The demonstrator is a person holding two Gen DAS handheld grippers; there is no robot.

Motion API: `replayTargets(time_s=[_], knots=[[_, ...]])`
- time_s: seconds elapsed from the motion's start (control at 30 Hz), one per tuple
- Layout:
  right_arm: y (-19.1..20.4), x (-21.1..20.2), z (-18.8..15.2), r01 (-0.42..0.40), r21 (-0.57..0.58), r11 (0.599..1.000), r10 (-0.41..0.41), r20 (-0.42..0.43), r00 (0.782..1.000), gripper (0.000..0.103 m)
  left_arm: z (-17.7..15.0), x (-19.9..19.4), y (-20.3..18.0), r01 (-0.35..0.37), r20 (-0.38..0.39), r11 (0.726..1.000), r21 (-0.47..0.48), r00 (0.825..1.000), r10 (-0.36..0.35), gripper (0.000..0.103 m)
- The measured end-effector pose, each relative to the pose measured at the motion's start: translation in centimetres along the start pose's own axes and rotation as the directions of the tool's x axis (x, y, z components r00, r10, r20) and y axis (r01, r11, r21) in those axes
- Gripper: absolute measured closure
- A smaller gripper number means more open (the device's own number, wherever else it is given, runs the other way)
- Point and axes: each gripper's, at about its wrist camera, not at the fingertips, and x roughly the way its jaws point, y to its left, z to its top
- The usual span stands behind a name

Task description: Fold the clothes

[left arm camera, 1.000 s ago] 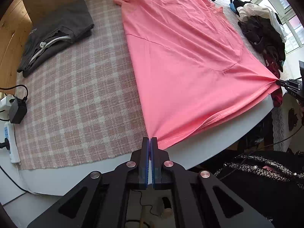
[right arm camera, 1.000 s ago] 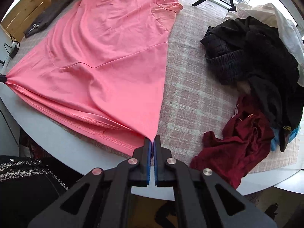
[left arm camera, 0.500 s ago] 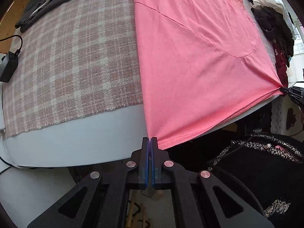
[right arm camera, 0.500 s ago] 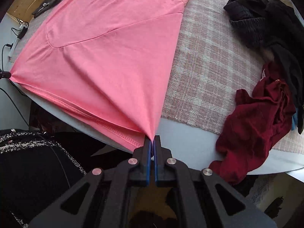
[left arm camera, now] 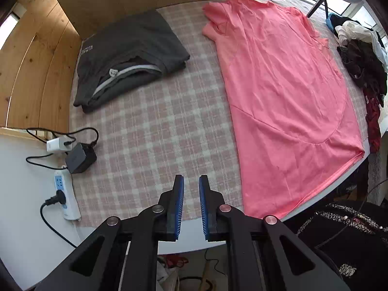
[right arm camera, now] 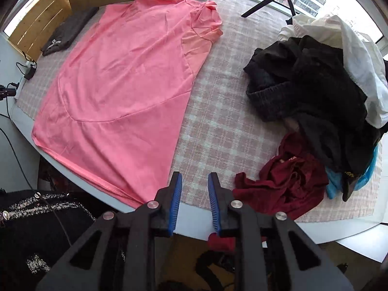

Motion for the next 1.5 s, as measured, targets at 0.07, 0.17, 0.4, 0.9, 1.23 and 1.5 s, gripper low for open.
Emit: replayTargets(time_s=[0.07, 0.17, 0.4, 0.9, 1.23, 1.5], knots=[[-2.4, -2.3, 5.5, 0.032, -0.012, 0.999, -0.031, 0.099, 0.995, 0.062, 5.6, -1.8, 2.0, -0.047, 0.079, 0.999, 0.008, 0.996, 0.047, 0.082], [-5.0, -3.7, 12.0, 0.117, 0.031, 0.993, -0.121, 0.217, 0.969, 0.055, 12.9, -2.8, 2.8, -0.06, 0.19, 0.998, 0.002, 0.98, 0.058, 0.078], [-7.1, 3.3, 20.4, 0.027, 0.103, 0.994, -0.054, 0.279, 0.959, 0.049, 22.0, 3.7, -1.6, 0.015, 0.217, 0.997, 0.079, 0.976, -0.032, 0.066], [-6.9, 20.9, 29.8, -0.148, 0.077, 0.986, 0.138, 0.122, 0.983, 0.049, 33.0, 18.5, -4.5, 0.261, 0.059, 0.958, 0.119, 0.961, -0.27, 0.061], [-7.2, 20.2, 29.7, -0.14, 0.064, 0.988, 0.131, 0.127, 0.983, 0.099, 31.1, 16.3, -3.8, 0.119, 0.156, 0.99, 0.074, 0.979, -0.129, 0.099], [-7.3, 19.8, 29.9, 0.133, 0.052, 0.99, -0.138, 0.105, 0.985, 0.046, 30.5, 16.6, -1.8, 0.074, 0.148, 0.996, 0.043, 0.986, -0.079, 0.06]])
